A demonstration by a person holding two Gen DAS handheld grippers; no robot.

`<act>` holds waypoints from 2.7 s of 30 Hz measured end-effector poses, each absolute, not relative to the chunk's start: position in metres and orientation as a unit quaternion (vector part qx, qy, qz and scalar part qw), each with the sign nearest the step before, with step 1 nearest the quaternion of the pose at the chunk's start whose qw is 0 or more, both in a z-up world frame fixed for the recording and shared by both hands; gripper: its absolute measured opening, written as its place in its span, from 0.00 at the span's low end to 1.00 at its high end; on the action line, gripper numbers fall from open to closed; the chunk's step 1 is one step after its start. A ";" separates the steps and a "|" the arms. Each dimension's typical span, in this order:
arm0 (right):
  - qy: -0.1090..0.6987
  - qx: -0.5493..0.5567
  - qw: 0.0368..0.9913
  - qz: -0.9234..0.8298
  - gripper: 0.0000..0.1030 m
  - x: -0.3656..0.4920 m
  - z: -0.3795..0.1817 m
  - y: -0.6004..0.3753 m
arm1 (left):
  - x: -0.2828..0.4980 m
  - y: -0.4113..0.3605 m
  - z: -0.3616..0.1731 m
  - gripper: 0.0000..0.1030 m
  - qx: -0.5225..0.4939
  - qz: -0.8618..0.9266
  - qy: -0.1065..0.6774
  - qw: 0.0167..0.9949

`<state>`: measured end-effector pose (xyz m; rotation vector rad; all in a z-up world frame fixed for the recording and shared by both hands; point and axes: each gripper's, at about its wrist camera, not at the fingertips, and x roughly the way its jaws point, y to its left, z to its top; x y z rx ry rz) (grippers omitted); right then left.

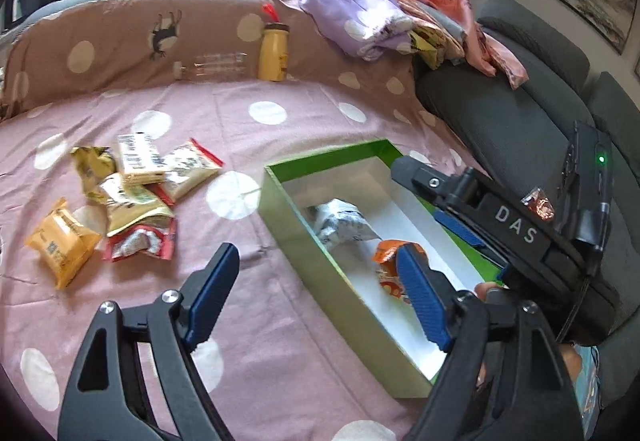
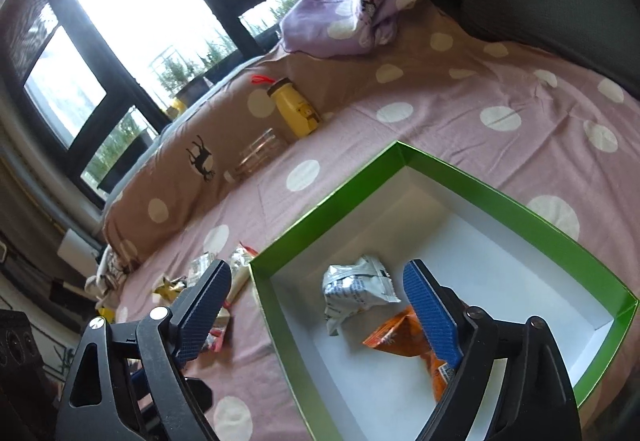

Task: Organize snacks
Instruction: 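Move the right tool back toward the snack pile, then grasp the long clear-wrapped biscuit packet with the right gripper, then lift the biscuit packet and set it down beside the pile with the right gripper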

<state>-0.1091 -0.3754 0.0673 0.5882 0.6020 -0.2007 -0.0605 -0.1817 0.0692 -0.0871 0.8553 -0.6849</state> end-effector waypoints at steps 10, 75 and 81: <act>0.290 0.210 0.931 -0.065 0.91 -0.094 0.077 -0.316 | -0.068 -0.062 0.056 0.93 -0.092 -0.184 0.394 0.896; 0.481 0.056 0.874 0.045 0.53 0.068 -0.012 -0.182 | -0.041 0.048 0.009 0.93 -0.141 -0.019 0.433 0.890; 0.448 0.093 0.885 0.085 0.53 -0.003 0.016 -0.178 | -0.043 0.043 0.008 0.93 -0.134 -0.023 0.437 0.889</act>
